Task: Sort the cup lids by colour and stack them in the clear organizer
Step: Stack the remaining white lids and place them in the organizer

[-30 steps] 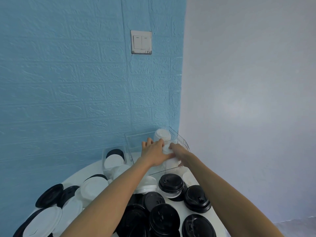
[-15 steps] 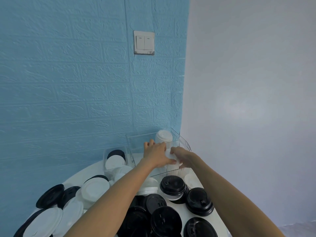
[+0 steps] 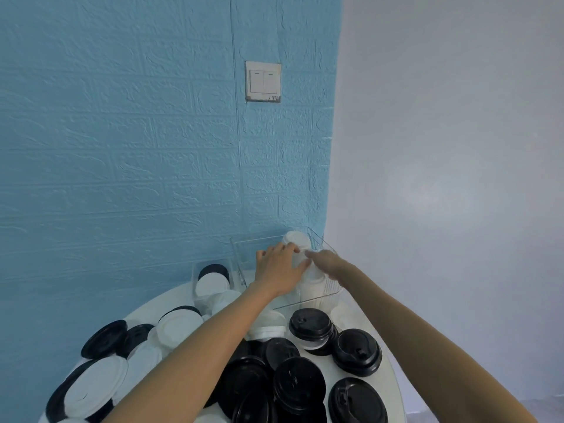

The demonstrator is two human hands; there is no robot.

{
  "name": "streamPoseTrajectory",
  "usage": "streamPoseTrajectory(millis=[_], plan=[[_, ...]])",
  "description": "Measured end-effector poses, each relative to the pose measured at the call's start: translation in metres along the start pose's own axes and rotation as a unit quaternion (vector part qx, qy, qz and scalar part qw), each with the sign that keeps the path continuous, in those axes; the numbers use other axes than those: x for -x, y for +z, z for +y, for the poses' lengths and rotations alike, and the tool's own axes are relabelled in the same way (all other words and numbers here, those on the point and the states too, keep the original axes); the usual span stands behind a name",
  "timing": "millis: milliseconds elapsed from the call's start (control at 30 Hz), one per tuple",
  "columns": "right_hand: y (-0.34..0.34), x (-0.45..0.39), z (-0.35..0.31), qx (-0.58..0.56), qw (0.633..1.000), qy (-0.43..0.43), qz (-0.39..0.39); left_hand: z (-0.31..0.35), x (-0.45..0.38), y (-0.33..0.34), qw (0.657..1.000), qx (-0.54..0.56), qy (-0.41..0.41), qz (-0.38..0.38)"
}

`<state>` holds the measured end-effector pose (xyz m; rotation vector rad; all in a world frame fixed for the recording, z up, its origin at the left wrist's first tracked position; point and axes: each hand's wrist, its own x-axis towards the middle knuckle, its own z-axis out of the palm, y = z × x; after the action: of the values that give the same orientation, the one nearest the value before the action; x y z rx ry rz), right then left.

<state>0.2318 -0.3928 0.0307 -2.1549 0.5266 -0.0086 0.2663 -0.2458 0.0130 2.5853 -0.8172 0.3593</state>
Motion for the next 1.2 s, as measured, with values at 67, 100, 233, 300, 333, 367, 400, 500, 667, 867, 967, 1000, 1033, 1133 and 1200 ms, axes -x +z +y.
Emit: streamPoseTrajectory(millis=[67, 100, 233, 300, 333, 367, 400, 500, 667, 867, 967, 1000, 1033, 1133, 1200], plan=[[-0.01, 0.011, -0.014, 0.02, 0.998, -0.043, 0.031, 0.002, 0.003, -0.022, 0.999, 0.034, -0.001, 0.024], [-0.014, 0.02, -0.022, 0.025, 0.996, -0.069, 0.05, 0.002, 0.006, -0.036, 0.998, 0.052, -0.004, 0.039], [-0.018, 0.072, -0.06, -0.009, 0.979, -0.176, 0.101, -0.003, 0.029, -0.103, 0.99, 0.118, -0.01, 0.072], [-0.01, 0.103, -0.073, -0.039, 0.969, -0.225, 0.089, -0.006, 0.054, -0.136, 0.985, 0.154, -0.012, 0.08], [-0.004, 0.118, -0.078, -0.052, 0.965, -0.247, 0.074, -0.009, 0.07, -0.151, 0.981, 0.171, -0.015, 0.086], [0.003, 0.133, -0.081, -0.062, 0.96, -0.268, 0.059, -0.012, 0.088, -0.165, 0.978, 0.185, -0.017, 0.097], [0.012, 0.147, -0.083, -0.068, 0.955, -0.283, 0.048, -0.016, 0.106, -0.177, 0.974, 0.197, -0.021, 0.107], [0.045, 0.182, -0.082, -0.057, 0.949, -0.309, 0.011, -0.033, 0.16, -0.199, 0.967, 0.222, -0.042, 0.119], [0.113, 0.214, -0.067, 0.026, 0.944, -0.325, -0.054, -0.073, 0.239, -0.187, 0.955, 0.243, -0.087, 0.146], [0.166, 0.226, -0.042, 0.128, 0.923, -0.351, -0.094, -0.122, 0.303, -0.151, 0.963, 0.179, -0.102, 0.174], [0.179, 0.228, -0.035, 0.159, 0.909, -0.377, -0.082, -0.141, 0.329, -0.139, 0.961, 0.145, -0.127, 0.196], [0.183, 0.229, -0.036, 0.163, 0.904, -0.388, -0.074, -0.147, 0.337, -0.135, 0.961, 0.131, -0.136, 0.202], [0.187, 0.23, -0.036, 0.165, 0.902, -0.394, -0.065, -0.153, 0.343, -0.13, 0.961, 0.12, -0.144, 0.206], [0.199, 0.229, -0.043, 0.175, 0.893, -0.414, -0.031, -0.168, 0.359, -0.116, 0.958, 0.112, -0.167, 0.205], [0.205, 0.227, -0.049, 0.182, 0.888, -0.422, -0.02, -0.175, 0.367, -0.11, 0.957, 0.12, -0.184, 0.188]])
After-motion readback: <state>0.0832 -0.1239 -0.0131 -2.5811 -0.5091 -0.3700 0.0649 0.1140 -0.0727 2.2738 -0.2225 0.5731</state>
